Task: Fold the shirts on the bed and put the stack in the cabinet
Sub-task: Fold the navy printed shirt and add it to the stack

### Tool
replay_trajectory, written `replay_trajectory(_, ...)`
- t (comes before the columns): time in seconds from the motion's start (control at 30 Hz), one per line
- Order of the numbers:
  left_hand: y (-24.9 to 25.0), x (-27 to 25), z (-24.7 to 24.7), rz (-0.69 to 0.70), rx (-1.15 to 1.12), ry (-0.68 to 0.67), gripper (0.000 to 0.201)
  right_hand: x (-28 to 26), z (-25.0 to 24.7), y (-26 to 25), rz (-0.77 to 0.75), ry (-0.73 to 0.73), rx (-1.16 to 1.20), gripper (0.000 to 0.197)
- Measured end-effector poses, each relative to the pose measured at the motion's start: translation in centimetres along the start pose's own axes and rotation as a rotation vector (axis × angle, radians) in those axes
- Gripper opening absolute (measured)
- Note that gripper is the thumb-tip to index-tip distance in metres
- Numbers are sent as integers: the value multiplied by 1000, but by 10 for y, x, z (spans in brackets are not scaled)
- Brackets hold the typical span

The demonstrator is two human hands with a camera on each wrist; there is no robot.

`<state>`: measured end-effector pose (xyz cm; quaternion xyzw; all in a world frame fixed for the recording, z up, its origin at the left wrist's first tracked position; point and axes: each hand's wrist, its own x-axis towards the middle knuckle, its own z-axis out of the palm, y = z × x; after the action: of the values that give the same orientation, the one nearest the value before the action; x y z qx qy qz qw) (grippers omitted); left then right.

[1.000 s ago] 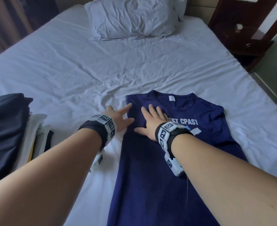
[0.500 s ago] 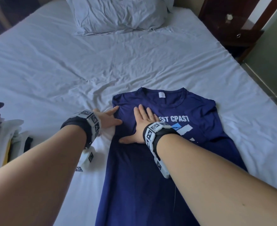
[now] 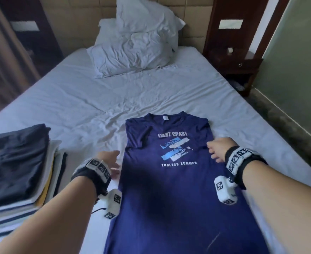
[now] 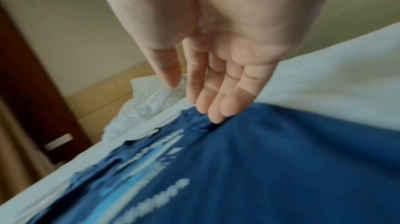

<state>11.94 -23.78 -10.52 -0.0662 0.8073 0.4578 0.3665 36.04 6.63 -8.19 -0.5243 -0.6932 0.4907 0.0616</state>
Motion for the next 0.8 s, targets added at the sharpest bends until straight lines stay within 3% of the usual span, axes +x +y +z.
replay_trajectory(0.07,-31,-15,0,-23,-35,27,26,-27,-31,45,158,42,-8,26)
replay_trajectory(0.17,-78,-26,0,-14,-23,44,35,-66,-48,110,296,-55,-1,32)
replay_trajectory(0.3,-128,-27,-2,27,68,123,37,-99,-52,149,331,-199,103,40)
replay_trajectory(0.37,-138,-59,0,10,91,138,34,-121,-55,160,367,-256,112,45)
replay_trajectory(0.5,-170,-79,-2,-38,113,164,54,-149,-53,194,367,-359,130,47)
replay_trajectory(0.63,-190,-114,1,-51,160,161,58,-171,-53,208,324,-295,190,30)
replay_trajectory(0.7,-198,-136,1,-96,212,101,67,-180,-56,211,283,-276,186,31)
replay_trajectory(0.77,-201,-158,-2,-92,185,102,58,-185,-60,216,232,-250,188,36)
replay_trajectory(0.8,-201,-170,-4,-78,159,99,46,-195,-63,212,208,-226,220,28)
